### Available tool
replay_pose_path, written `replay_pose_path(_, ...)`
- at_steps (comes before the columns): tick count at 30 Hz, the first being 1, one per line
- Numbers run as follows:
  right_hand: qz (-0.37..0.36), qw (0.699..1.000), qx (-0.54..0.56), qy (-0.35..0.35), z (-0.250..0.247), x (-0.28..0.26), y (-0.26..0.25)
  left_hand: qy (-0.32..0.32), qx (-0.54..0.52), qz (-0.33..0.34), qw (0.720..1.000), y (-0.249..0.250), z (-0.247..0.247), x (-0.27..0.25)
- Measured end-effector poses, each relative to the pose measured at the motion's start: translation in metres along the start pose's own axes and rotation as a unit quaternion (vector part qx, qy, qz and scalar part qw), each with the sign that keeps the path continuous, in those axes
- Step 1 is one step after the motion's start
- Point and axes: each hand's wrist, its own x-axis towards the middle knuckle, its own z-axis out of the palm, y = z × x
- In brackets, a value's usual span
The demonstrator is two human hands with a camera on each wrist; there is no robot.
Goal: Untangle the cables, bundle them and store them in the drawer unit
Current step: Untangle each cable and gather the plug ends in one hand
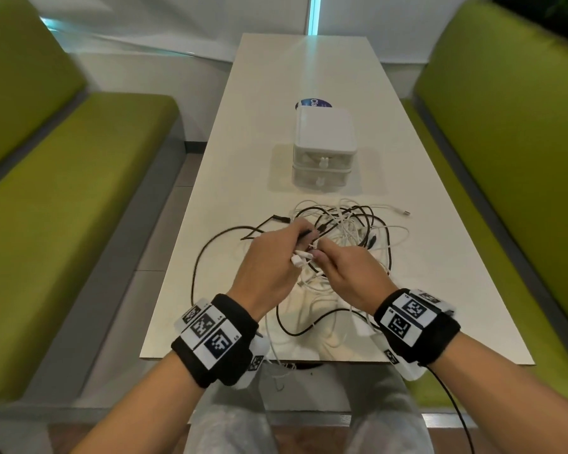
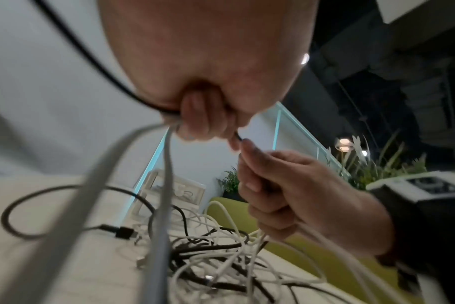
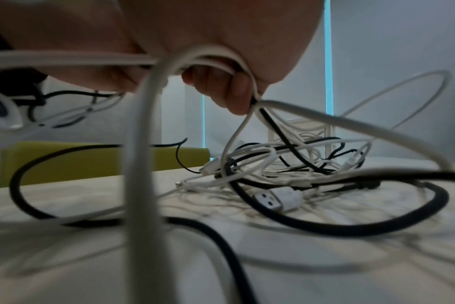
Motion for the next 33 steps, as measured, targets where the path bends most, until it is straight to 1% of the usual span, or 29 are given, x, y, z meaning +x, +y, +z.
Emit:
replay_pose_path(1, -0.001, 1.000, 0.004, 0.005, -0.001, 0.000, 0.001, 0.036, -0.057, -0.013, 0.998, 0.003, -0.003, 0.000)
replay_pose_path(2, 0.001, 1.000, 0.009, 0.007, -0.002, 0.000, 0.001, 0.070, -0.127, -0.028, 0.989, 0.006, -0.009, 0.001)
replay_pose_path(3, 0.007, 1.000, 0.017, 0.007, -0.002, 0.000, 0.003, 0.104, -0.203, -0.044, 0.973, 0.011, -0.017, 0.003)
replay_pose_path(4, 0.021, 0.999, 0.028, 0.005, -0.003, 0.001, 0.005, 0.137, -0.280, -0.054, 0.948, 0.015, -0.026, 0.006)
replay_pose_path(5, 0.039, 0.998, 0.041, 0.003, -0.003, 0.001, 0.007, 0.167, -0.354, -0.063, 0.918, 0.018, -0.035, 0.010)
replay_pose_path(6, 0.057, 0.997, 0.052, -0.005, -0.003, 0.002, 0.008, 0.185, -0.409, -0.071, 0.891, 0.019, -0.042, 0.014)
replay_pose_path(7, 0.068, 0.996, 0.055, -0.012, -0.002, 0.003, 0.009, 0.186, -0.442, -0.076, 0.874, 0.019, -0.045, 0.018)
replay_pose_path(8, 0.072, 0.996, 0.051, -0.017, -0.002, 0.004, 0.009, 0.171, -0.446, -0.082, 0.875, 0.019, -0.045, 0.020)
replay_pose_path(9, 0.074, 0.996, 0.048, -0.019, -0.001, 0.005, 0.007, 0.145, -0.418, -0.085, 0.893, 0.019, -0.041, 0.021)
replay_pose_path(11, 0.077, 0.995, 0.062, -0.007, 0.000, 0.009, 0.002, 0.080, -0.311, -0.083, 0.943, 0.016, -0.025, 0.017)
replay_pose_path(12, 0.075, 0.995, 0.067, -0.001, -0.001, 0.010, -0.001, 0.047, -0.267, -0.084, 0.959, 0.015, -0.016, 0.014)
replay_pose_path(13, 0.071, 0.995, 0.069, 0.002, -0.001, 0.011, -0.004, 0.016, -0.237, -0.089, 0.967, 0.013, -0.007, 0.010)
replay_pose_path(15, 0.053, 0.996, 0.066, 0.001, -0.002, 0.011, -0.006, -0.032, -0.220, -0.097, 0.970, 0.012, 0.006, 0.003)
replay_pose_path(17, 0.036, 0.998, 0.050, -0.022, -0.001, 0.010, -0.004, -0.056, -0.209, -0.077, 0.973, 0.014, 0.016, -0.002)
replay_pose_path(18, 0.027, 0.998, 0.034, -0.038, 0.000, 0.011, -0.003, -0.057, -0.193, -0.059, 0.978, 0.015, 0.019, -0.004)
replay_pose_path(20, 0.008, 0.998, 0.002, -0.055, 0.002, 0.010, -0.003, -0.043, -0.166, -0.033, 0.985, 0.015, 0.022, -0.004)
replay_pose_path(23, -0.019, 0.998, -0.044, -0.048, 0.005, 0.007, -0.006, -0.016, -0.167, -0.038, 0.985, 0.010, 0.023, 0.001)
replay_pose_path(26, -0.029, 0.999, -0.020, -0.038, 0.007, 0.005, -0.008, 0.010, -0.182, -0.039, 0.982, 0.014, 0.016, 0.002)
replay_pose_path(28, -0.018, 0.999, -0.001, -0.031, 0.006, 0.007, -0.006, 0.047, -0.220, -0.050, 0.973, 0.022, 0.005, 0.004)
replay_pose_path(30, -0.004, 1.000, 0.006, -0.023, 0.004, 0.008, -0.001, 0.122, -0.266, -0.065, 0.954, 0.028, -0.011, 0.009)
replay_pose_path(32, 0.010, 1.000, 0.015, -0.023, 0.002, 0.010, 0.005, 0.206, -0.345, -0.061, 0.914, 0.032, -0.028, 0.017)
replay_pose_path(33, 0.018, 0.999, 0.018, -0.027, 0.001, 0.010, 0.007, 0.232, -0.380, -0.051, 0.894, 0.034, -0.034, 0.021)
